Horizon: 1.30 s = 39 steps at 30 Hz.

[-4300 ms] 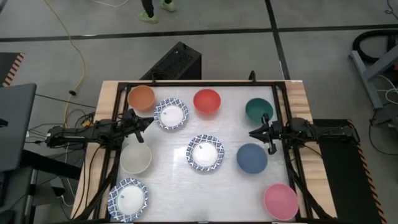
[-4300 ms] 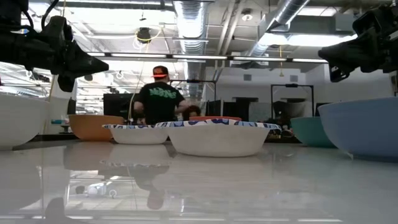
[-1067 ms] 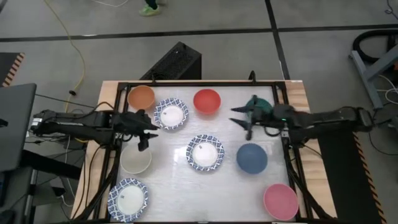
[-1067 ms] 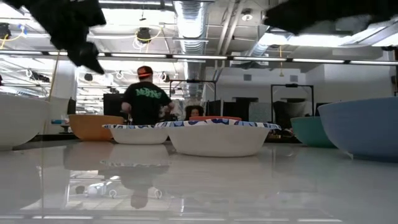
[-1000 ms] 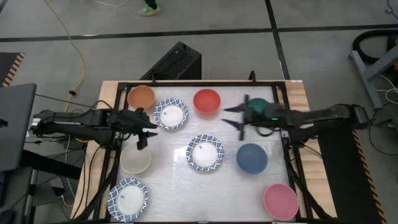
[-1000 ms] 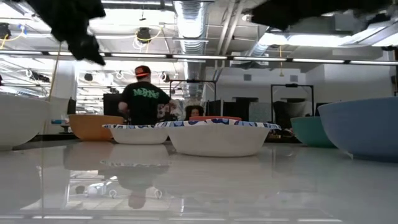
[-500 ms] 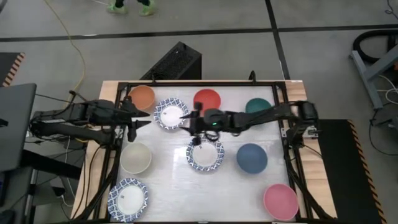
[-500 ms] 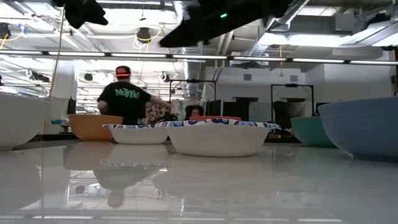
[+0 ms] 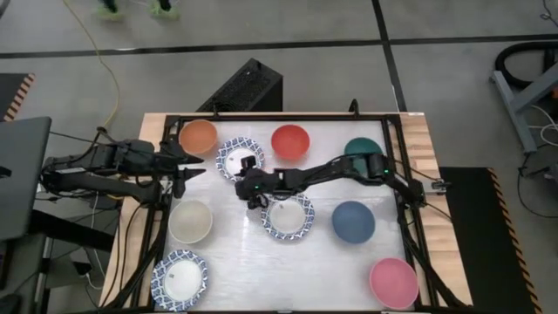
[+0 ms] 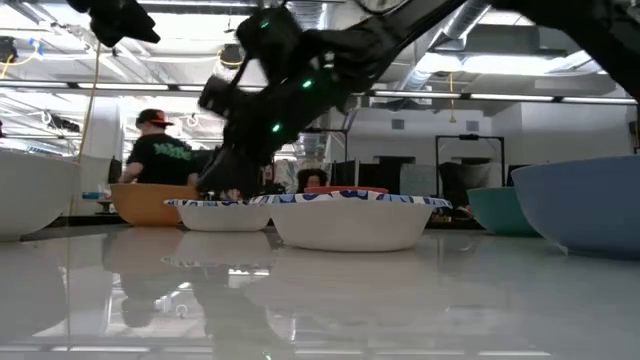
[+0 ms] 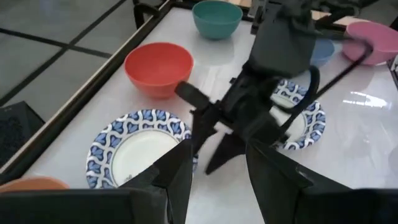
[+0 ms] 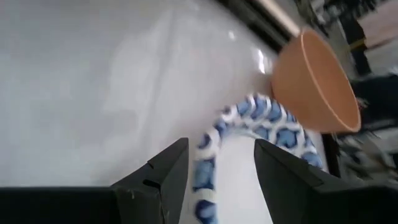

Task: Nest bowls inside each other
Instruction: Stack the top white pattern bowl into the middle white pattern bowl

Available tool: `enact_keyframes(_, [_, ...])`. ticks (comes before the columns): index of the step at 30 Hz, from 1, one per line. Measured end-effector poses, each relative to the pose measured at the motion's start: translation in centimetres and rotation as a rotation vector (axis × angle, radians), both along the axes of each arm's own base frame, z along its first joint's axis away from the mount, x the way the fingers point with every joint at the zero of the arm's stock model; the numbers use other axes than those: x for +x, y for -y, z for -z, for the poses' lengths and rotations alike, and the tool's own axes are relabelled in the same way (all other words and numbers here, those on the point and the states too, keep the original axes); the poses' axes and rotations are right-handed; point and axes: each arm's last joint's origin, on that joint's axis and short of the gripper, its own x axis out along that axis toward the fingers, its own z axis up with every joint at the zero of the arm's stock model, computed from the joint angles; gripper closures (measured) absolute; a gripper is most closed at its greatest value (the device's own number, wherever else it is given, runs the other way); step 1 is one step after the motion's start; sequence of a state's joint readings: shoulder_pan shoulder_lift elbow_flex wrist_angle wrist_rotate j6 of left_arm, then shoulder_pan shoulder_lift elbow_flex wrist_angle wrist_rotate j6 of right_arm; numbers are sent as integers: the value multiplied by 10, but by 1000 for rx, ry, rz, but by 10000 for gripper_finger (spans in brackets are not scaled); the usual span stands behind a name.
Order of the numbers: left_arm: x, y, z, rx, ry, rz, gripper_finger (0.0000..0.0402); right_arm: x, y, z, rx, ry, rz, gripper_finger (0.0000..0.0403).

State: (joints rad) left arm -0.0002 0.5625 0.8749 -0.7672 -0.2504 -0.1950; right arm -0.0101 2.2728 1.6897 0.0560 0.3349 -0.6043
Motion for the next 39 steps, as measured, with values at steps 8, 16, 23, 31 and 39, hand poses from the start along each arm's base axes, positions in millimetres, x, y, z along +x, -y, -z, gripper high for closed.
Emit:
enact_keyframes(8, [-1, 0, 3, -24, -22, -12, 262, 24, 9, 15, -64, -196, 77, 200])
enact_keyframes(16, [-1, 0, 3, -29, -22, -15, 262, 38, 11, 14, -126, -200, 162, 250])
enact_keyframes(23, [-1, 0, 3, -29, -22, -15, 262, 43, 8, -12, -113, -124, 189, 387])
enact_keyframes(31, [-1, 0, 3, -31, -21, -15, 262, 25, -28, -67, -104, -210, 161, 396])
enact_keyframes(39, [-1, 0, 3, -30, -21, -15, 262, -48, -103, -111, 44, -402, 257, 398])
